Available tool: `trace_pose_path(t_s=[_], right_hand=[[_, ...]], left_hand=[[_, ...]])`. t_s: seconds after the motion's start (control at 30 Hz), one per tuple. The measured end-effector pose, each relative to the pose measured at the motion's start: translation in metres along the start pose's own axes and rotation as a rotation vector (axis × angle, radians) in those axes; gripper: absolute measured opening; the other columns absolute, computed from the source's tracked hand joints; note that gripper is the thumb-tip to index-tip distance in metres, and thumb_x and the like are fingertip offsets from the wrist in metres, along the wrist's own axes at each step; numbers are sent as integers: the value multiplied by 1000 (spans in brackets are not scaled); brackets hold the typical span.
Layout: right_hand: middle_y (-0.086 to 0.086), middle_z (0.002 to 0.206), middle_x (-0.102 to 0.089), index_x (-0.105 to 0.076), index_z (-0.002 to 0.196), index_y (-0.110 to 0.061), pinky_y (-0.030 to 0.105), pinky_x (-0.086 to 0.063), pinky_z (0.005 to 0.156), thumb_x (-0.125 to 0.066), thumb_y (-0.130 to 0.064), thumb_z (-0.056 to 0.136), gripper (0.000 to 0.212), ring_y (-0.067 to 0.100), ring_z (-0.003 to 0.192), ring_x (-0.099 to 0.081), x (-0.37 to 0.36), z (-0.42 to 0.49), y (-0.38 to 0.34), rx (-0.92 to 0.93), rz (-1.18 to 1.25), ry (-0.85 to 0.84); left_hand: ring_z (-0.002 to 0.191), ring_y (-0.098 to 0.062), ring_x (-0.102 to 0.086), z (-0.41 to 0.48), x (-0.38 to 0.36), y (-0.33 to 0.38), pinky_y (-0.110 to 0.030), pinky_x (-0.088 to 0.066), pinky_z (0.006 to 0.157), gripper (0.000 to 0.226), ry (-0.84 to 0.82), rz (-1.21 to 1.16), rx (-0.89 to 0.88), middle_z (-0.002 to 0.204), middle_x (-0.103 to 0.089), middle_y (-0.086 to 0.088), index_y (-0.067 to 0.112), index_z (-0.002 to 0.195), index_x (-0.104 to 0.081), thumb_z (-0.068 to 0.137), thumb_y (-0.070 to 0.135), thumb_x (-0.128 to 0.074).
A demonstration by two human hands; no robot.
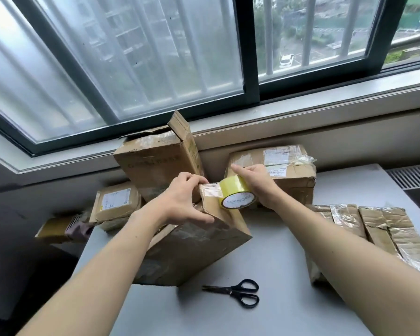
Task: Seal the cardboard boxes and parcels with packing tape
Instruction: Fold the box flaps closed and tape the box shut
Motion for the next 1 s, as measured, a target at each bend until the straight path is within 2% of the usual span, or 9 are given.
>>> trace_pose_path(t_s=[0.07, 0.23, 0.33, 0.4, 0.47, 0.57, 0.83, 0.9, 1.0], right_hand=[[11, 72, -44, -57, 79, -10, 31, -31, 57, -74, -61, 73, 54, 25, 62, -40, -4, -2, -32, 23, 49, -51], [-3, 57, -58, -66, 51, -15, 28, -45, 60, -70, -44, 87, 47, 13, 53, -55, -34, -18, -102, 159, 158, -200], [3, 71, -67, -78, 72, -8, 31, -47, 70, -72, -49, 82, 42, 16, 66, -61, -74, -27, -104, 191, 120, -281], [12, 78, -59, -72, 87, 7, 34, -41, 71, -77, -59, 77, 67, 23, 73, -55, -101, -32, -98, 205, 96, -285], [11, 78, -49, -64, 88, 11, 33, -35, 64, -76, -63, 75, 76, 25, 72, -45, -129, -37, -96, 219, 52, -298], [8, 67, -41, -59, 76, -7, 28, -29, 55, -73, -57, 83, 53, 20, 62, -40, -166, -40, -91, 211, -63, -339], [16, 76, -54, -61, 85, -6, 34, -46, 66, -74, -63, 78, 59, 29, 70, -57, -196, -29, -69, 55, 24, -176], [12, 64, -44, -54, 64, -8, 30, -35, 54, -69, -53, 88, 53, 25, 58, -44, -201, -26, -82, 164, -150, -150], [2, 48, -28, -31, 46, -18, 31, -22, 48, -61, -46, 95, 64, 17, 46, -26, -197, -29, -114, 344, -592, -133]], left_hand=[[129, -7, -36, -15, 22, -3, -26, -31, 113, 90, 54, -105, -52, 138, -33, 8, 32, 137, -43, 62, 45, -91], [131, 2, -39, -48, 43, -34, -22, -33, 112, 91, 172, -385, -125, 142, -39, 13, 34, 140, -38, 67, 32, -92], [134, -2, -40, -63, 25, -69, -31, -33, 117, 94, 102, -486, -51, 147, -36, 10, 35, 143, -32, 69, 23, -90], [140, -6, -32, -72, 19, -89, -30, -28, 119, 96, 53, -442, 3, 154, -24, 11, 34, 144, -25, 71, 22, -87], [145, -8, -18, -78, 22, -101, -30, -19, 121, 108, 13, -348, 68, 157, -7, 14, 30, 149, -14, 71, 34, -88], [145, -5, -12, -79, 25, -108, -35, -15, 123, 141, 24, -314, 109, 156, -4, 20, 31, 155, 5, 54, 62, -88], [114, -1, -56, -72, 12, -127, -36, -49, 103, 89, 330, -477, 1, 117, -53, 27, 51, 125, -46, 49, 69, -87], [115, -2, -55, -72, 14, -125, -34, -49, 102, 79, 340, -426, -20, 119, -56, 26, 61, 122, -40, 56, 74, -81], [129, -10, -42, -69, 15, -124, -44, -44, 106, 92, 321, -112, -21, 138, -47, 13, 43, 139, -35, 63, 90, -59]])
Point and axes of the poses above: each hand's wrist, its own z-axis towards the middle knuckle, its own x-axis out of the back of the hand, y = z × x, the point moved 6 cm from there along z, towards the middle knuckle
